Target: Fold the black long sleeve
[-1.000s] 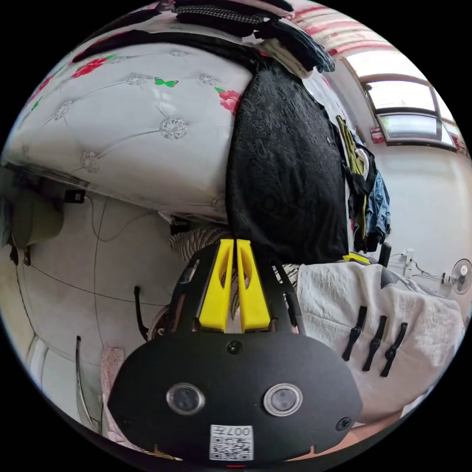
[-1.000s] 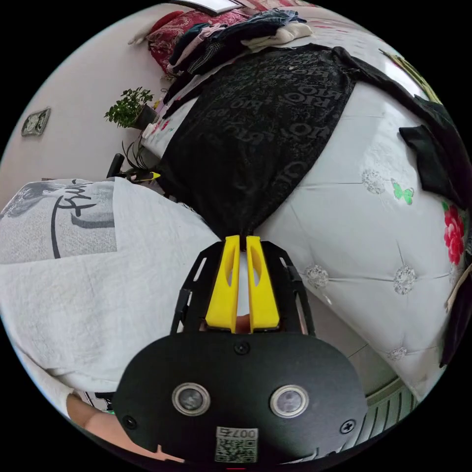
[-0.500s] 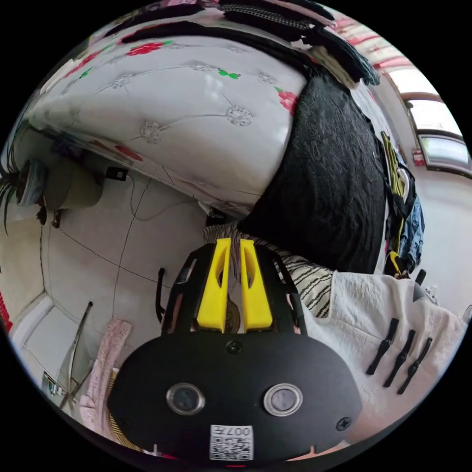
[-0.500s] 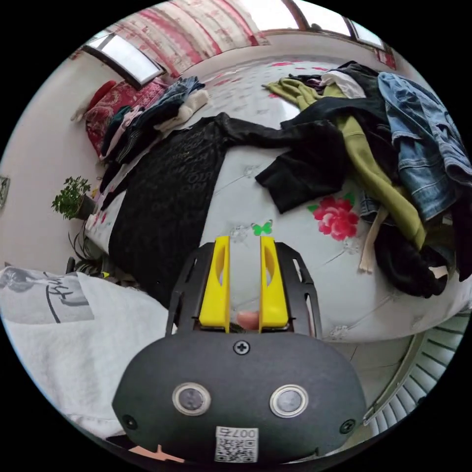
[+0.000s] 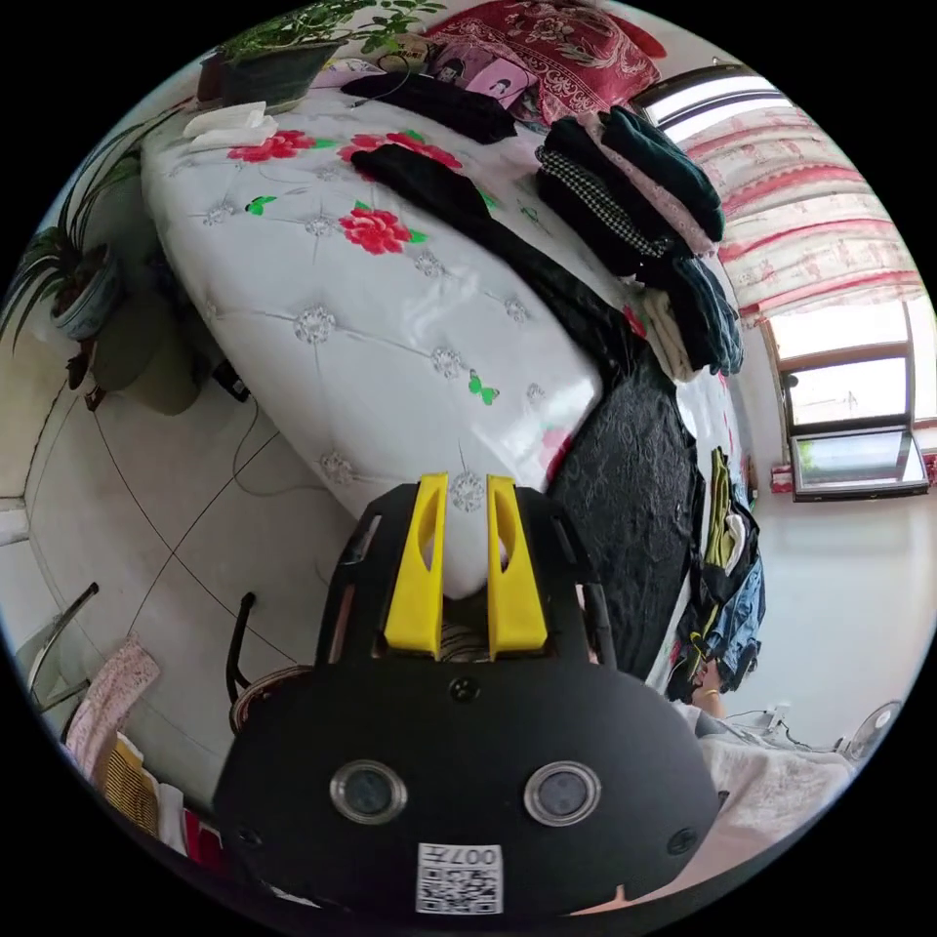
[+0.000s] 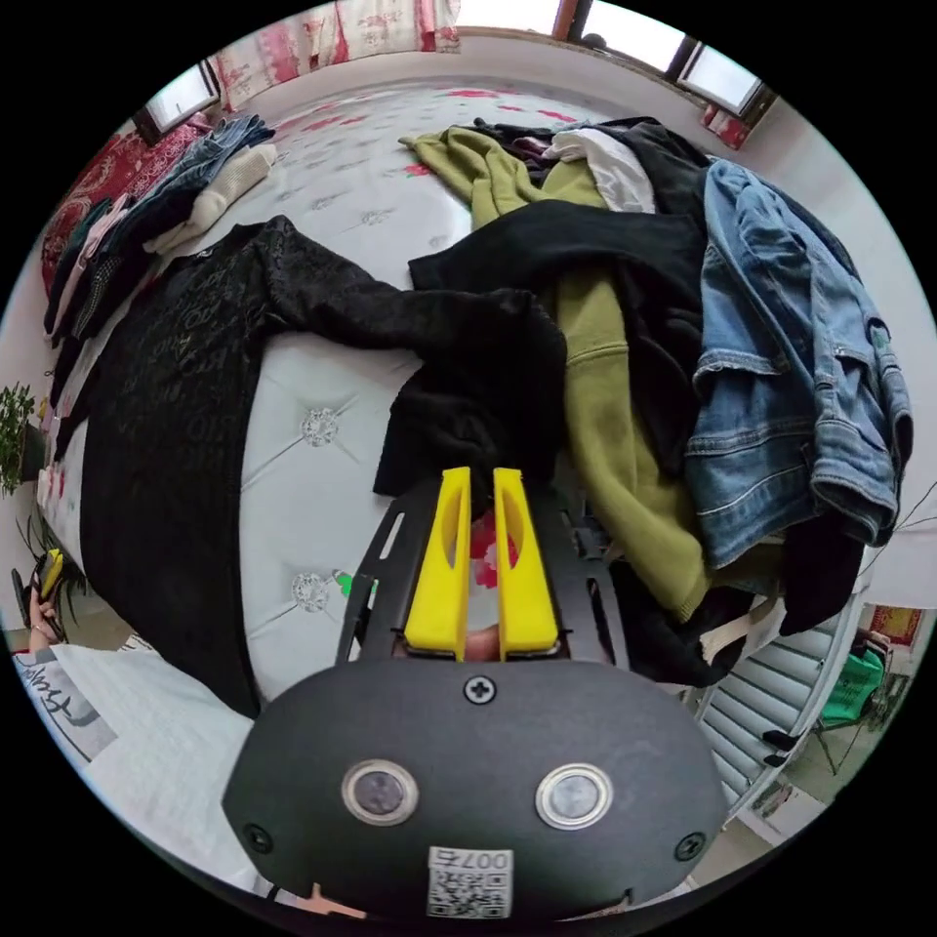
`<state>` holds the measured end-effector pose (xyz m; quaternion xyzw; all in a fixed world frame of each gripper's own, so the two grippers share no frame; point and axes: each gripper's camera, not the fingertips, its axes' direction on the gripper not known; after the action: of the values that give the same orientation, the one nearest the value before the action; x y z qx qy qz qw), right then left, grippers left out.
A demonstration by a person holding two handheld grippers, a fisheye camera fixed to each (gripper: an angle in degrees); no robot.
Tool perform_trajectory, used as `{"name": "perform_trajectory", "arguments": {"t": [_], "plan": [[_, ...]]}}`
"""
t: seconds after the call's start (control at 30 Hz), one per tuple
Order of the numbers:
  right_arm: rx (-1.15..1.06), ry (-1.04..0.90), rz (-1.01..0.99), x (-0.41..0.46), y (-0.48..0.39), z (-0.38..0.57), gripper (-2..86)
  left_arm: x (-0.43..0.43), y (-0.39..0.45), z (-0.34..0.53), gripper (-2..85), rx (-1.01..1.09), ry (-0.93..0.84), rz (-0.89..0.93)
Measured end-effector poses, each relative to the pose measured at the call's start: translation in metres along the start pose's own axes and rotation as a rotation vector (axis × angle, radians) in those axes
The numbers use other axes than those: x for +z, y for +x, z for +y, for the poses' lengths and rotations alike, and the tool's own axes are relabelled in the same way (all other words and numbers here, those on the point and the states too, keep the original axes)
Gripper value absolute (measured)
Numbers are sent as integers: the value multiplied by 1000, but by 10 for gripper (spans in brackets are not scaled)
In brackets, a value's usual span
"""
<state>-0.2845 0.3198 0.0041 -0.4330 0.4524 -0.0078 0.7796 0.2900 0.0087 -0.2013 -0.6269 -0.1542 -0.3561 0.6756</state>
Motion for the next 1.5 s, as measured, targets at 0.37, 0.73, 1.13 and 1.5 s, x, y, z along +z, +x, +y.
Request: {"name": "perform_trajectory", "arguments": {"t": [0.37,0.73,1.13,1.5], "plan": [[404,233,63,-99,51,60,38,-7,-73,-162,77,-163,149,28],[167,191,-198,-95,-142,54,29,30,-154,-268,1,-283,195,-142],[-21,254,-354,-111,-217,45,16,-60,45,-100,-5,464,563,384],[115,288,-409,-93,-169,85,42,138,174,325,73,1438,-25,366]]}}
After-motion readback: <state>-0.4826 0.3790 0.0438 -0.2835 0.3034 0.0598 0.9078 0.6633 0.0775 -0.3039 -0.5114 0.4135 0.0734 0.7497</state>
